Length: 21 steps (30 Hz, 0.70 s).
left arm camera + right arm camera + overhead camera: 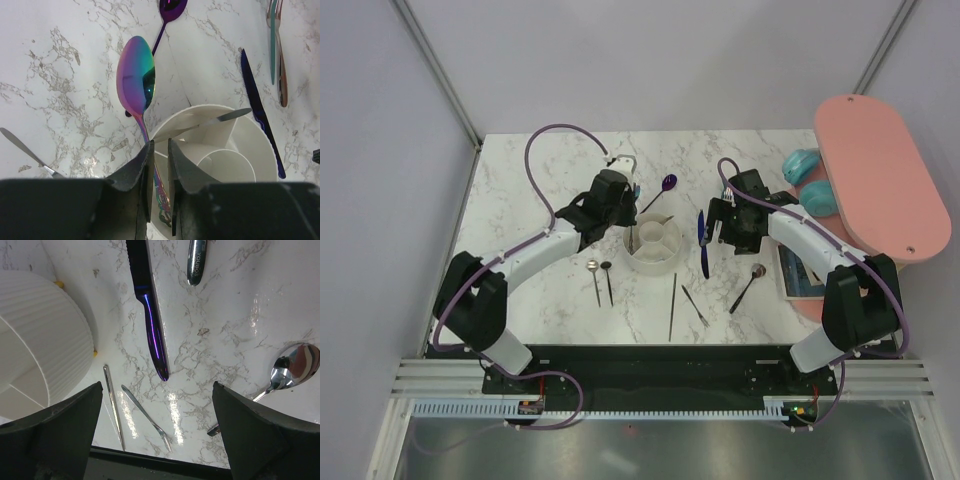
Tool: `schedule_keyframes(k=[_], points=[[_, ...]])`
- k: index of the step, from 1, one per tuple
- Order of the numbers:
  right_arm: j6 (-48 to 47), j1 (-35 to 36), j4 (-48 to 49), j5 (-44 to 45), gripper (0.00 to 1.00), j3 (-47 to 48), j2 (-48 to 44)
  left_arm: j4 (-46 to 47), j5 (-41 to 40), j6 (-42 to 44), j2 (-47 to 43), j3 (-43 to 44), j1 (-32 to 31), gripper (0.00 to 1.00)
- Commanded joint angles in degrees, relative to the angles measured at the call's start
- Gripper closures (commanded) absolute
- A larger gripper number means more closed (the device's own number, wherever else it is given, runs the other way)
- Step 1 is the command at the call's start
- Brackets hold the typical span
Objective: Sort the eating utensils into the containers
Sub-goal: Place the spoon in the storage box.
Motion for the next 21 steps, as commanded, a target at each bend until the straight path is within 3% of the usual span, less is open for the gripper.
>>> schedule_keyframes(k=[1, 4, 21], points=[[-0.58, -0.31, 1.23, -0.43, 0.02, 1.98, 0.02, 0.25, -1.62, 1.0, -1.68, -1.75, -0.66, 0.75], [-0.93, -0.22, 1.4, 0.01, 0.02, 1.9, -0.24, 0.25, -2.5, 0.29, -3.52, -2.28, -0.75, 0.62], [0.38, -0.22, 2.54, -0.69, 0.02, -0.39, -1.47, -1.68, 1.37, -1.02, -4.59, -4.3, -1.98, 0.63]])
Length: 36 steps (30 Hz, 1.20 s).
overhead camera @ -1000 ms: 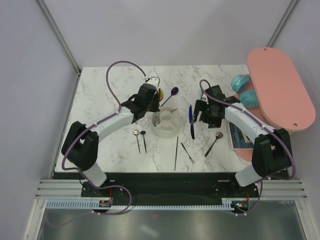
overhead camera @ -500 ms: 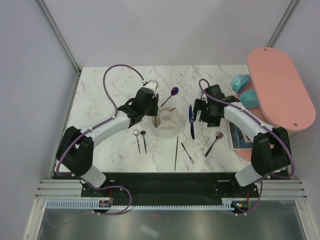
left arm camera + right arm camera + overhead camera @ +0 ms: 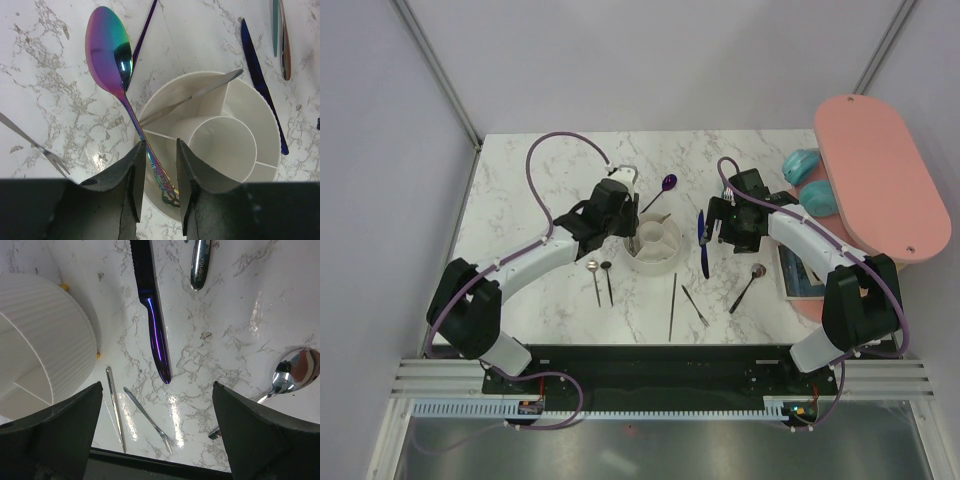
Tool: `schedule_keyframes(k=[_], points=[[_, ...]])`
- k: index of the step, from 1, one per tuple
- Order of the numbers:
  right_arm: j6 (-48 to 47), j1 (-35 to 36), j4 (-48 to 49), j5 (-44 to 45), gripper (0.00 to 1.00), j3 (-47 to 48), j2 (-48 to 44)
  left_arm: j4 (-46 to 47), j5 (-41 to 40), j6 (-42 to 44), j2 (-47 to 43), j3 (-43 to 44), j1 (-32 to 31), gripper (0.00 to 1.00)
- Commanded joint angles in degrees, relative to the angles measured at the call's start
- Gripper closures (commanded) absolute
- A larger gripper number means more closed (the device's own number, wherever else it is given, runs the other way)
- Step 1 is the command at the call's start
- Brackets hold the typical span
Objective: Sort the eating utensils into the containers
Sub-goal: Place the spoon in the storage box, then pick up the spoon from the storage box.
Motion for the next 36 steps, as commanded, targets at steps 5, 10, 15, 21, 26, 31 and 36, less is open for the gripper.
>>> schedule_keyframes(k=[5, 10, 15, 21, 26, 31, 36], points=[[0.56, -0.22, 1.5, -0.41, 0.02, -0.59, -1.78, -0.75, -0.96, -1.31, -0.78, -1.05, -0.36, 0.63], [0.64, -0.31, 1.41, -0.32, 0.02, -1.11, -2.22, -0.74, -3.33, -0.26, 0.36, 0.0, -0.36, 0.63], [0.3, -0.31, 1.32, -0.06, 0.02, -1.38, -2.31, -0.74, -4.48, 0.62, 3.0, 2.55, -0.36, 0.62], [-0.14, -0.22, 0.44, 0.03, 0.02, -1.47, -2.92, -0.48, -6.59, 1.06, 6.6, 5.45, 0.08, 0.62], [-0.67, -0.31, -0.26, 0.64, 0.02, -2.26, -3.71, -0.74, -7.12, 1.15, 9.68, 8.61, 1.13, 0.62], [-1.11, -0.39, -0.7, 0.73, 0.02, -2.43, -3.8, -0.57, -7.29, 1.24, 10.82, 9.24, 2.18, 0.62], [-1.55, -0.48, -1.14, 0.38, 0.02, -2.35, -3.45, -0.13, -7.03, 1.59, 12.84, 9.85, 2.89, 0.62]])
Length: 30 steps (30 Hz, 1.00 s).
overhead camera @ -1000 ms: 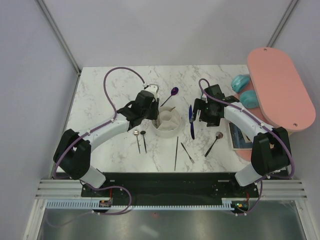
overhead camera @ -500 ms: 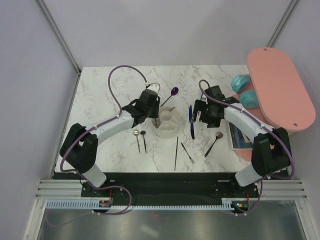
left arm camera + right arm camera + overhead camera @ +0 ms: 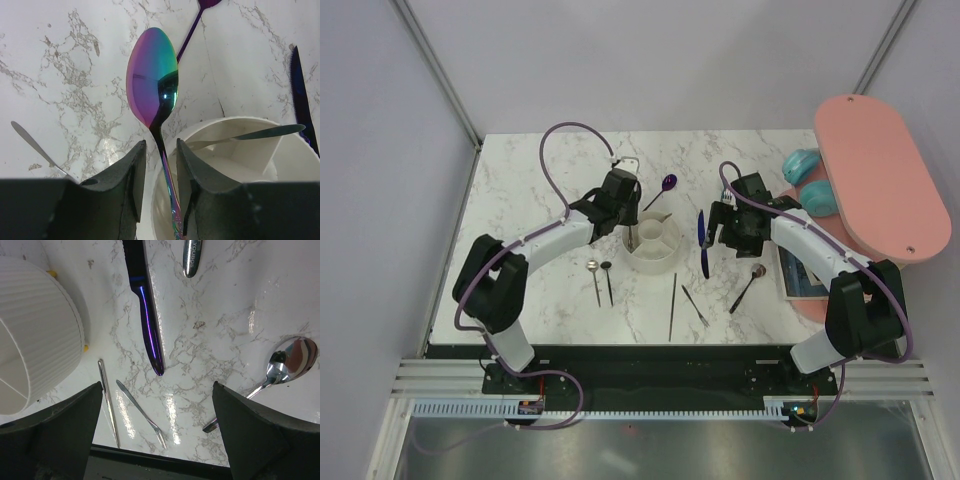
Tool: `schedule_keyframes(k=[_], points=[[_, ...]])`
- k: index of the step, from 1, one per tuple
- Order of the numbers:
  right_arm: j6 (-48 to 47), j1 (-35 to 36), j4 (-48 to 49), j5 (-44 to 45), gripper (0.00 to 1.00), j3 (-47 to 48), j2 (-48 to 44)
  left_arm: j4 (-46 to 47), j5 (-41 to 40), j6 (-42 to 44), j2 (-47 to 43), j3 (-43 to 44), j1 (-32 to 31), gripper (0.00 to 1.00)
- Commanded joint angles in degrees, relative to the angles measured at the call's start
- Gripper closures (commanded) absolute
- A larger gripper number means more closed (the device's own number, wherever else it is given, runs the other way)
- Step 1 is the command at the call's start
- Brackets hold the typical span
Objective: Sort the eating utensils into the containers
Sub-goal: Pick up the spoon from the storage box.
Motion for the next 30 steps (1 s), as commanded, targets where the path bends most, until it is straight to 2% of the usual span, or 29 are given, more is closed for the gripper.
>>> schedule_keyframes(k=[1, 4, 6, 7, 10, 12, 22, 30], points=[[-1.16, -0.46, -0.68, 0.29, 0.02, -0.05, -1.24, 1.05, -1.72, 1.65, 2.59, 2.35, 0.77, 0.63], [-1.33, -0.55, -0.86, 0.21, 0.02, 0.3, -0.89, 2.45, -1.02, 1.74, 2.77, 1.83, 0.68, 0.64], [-1.42, -0.55, -1.12, 0.21, 0.02, 0.39, -0.8, 3.07, 0.3, 1.65, 2.77, 1.57, 0.77, 0.71], [-1.51, -0.55, -1.04, 0.29, 0.02, 0.39, -0.72, 3.59, 0.83, 1.83, 2.69, 1.56, 0.77, 0.8], [-1.42, -0.55, -1.12, 0.38, 0.02, 0.65, -0.37, 4.04, 2.06, 1.92, 1.9, 1.56, 0.77, 0.93], [-1.34, -0.46, -1.04, 0.29, 0.02, 0.83, -0.1, 4.3, 2.67, 2.09, 0.76, 1.3, 0.77, 0.97], [-0.28, -0.55, -0.16, -0.32, 0.02, 1.44, 1.39, 5.09, 2.59, 2.62, -4.08, -1.95, 0.77, 0.98], [0.33, -0.55, 0.46, -0.41, 0.02, 1.44, 2.01, 4.57, 2.85, 3.41, -6.1, -1.25, 0.77, 0.98]])
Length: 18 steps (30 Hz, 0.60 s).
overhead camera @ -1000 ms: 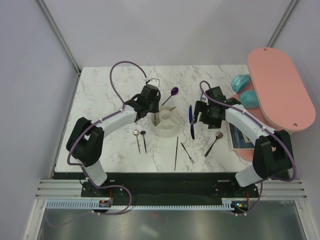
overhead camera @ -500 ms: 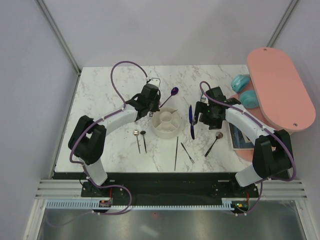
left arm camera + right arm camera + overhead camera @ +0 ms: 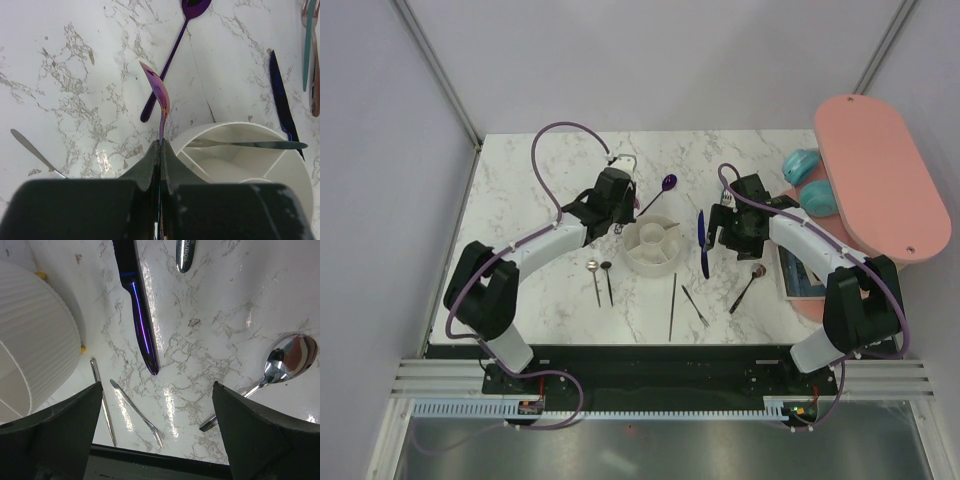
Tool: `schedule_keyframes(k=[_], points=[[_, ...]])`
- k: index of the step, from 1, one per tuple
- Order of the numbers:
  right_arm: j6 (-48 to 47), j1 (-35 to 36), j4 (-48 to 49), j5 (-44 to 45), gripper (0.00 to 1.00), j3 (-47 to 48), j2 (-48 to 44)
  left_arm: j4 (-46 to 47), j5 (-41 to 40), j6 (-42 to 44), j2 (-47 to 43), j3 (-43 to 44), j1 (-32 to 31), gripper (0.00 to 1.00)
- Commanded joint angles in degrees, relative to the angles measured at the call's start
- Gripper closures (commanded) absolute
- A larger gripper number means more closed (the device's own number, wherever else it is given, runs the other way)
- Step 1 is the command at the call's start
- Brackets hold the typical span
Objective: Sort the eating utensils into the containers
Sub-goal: Pick up the spoon from the storage box.
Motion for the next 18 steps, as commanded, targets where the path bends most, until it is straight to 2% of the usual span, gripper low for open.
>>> schedule_keyframes(k=[1, 13, 18], points=[[0.88, -0.11, 1.33, -0.21, 0.02, 1.36, 0.57, 1.68, -0.08, 2.3, -3.92, 0.74, 0.16, 0.98], [1.85, -0.11, 3.18, 0.05, 0.02, 0.65, 1.27, -8.67, 3.52, 2.65, -14.9, 0.21, 0.16, 0.98], [2.11, -0.11, 3.44, 0.05, 0.02, 0.57, 1.8, -15.44, 11.6, 2.56, -18.59, 2.06, 0.33, 0.98]])
